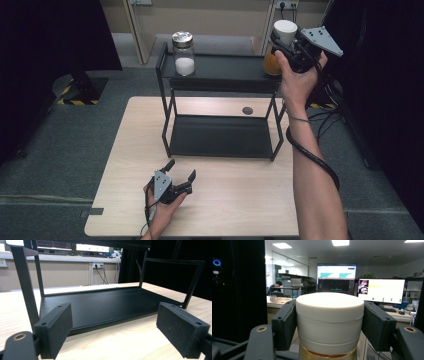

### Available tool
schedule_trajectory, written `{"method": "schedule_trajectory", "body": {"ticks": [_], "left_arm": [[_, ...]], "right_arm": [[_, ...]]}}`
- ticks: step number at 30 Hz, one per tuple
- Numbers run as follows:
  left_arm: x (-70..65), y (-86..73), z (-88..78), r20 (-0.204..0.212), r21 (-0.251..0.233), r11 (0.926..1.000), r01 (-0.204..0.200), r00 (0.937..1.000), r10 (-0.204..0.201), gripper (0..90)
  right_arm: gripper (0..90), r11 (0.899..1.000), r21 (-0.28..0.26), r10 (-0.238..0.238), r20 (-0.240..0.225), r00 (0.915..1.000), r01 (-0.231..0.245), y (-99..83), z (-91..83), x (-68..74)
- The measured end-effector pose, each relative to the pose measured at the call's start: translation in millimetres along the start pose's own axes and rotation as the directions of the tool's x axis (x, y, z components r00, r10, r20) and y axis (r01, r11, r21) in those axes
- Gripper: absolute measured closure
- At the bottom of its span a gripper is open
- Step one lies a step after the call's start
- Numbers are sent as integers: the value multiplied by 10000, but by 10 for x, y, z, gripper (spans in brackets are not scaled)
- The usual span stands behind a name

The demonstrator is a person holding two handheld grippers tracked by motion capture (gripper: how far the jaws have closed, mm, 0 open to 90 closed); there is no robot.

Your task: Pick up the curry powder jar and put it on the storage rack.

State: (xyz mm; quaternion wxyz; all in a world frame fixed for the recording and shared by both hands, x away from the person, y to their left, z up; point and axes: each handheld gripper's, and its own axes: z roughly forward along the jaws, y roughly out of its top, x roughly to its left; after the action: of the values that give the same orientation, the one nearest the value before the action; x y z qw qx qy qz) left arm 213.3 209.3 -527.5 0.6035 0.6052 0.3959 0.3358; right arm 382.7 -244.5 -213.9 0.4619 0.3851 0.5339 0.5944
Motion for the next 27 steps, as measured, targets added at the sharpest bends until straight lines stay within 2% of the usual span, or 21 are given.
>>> {"method": "schedule_trajectory", "body": {"ticks": [10, 24, 25, 27], "left_arm": [[3, -2, 0, 24, -12, 10000, 8, 10000, -8, 128], [-3, -2, 1, 34, -7, 10000, -43, 10000, 43, 128], [-3, -3, 1, 35, -15, 10000, -44, 10000, 44, 128], [-2, -6, 0, 39, -29, 10000, -37, 10000, 38, 128]], "right_arm": [[338, 9998, 156, 80, 145, 9999, -82, -15, 82, -18], [331, 9998, 199, 40, 3, 10000, -40, -63, 104, -35], [319, 9998, 196, 71, -9, 10000, -71, -65, 105, -36], [238, 9995, 276, 165, 21, 9999, -166, -58, 111, -41]]}}
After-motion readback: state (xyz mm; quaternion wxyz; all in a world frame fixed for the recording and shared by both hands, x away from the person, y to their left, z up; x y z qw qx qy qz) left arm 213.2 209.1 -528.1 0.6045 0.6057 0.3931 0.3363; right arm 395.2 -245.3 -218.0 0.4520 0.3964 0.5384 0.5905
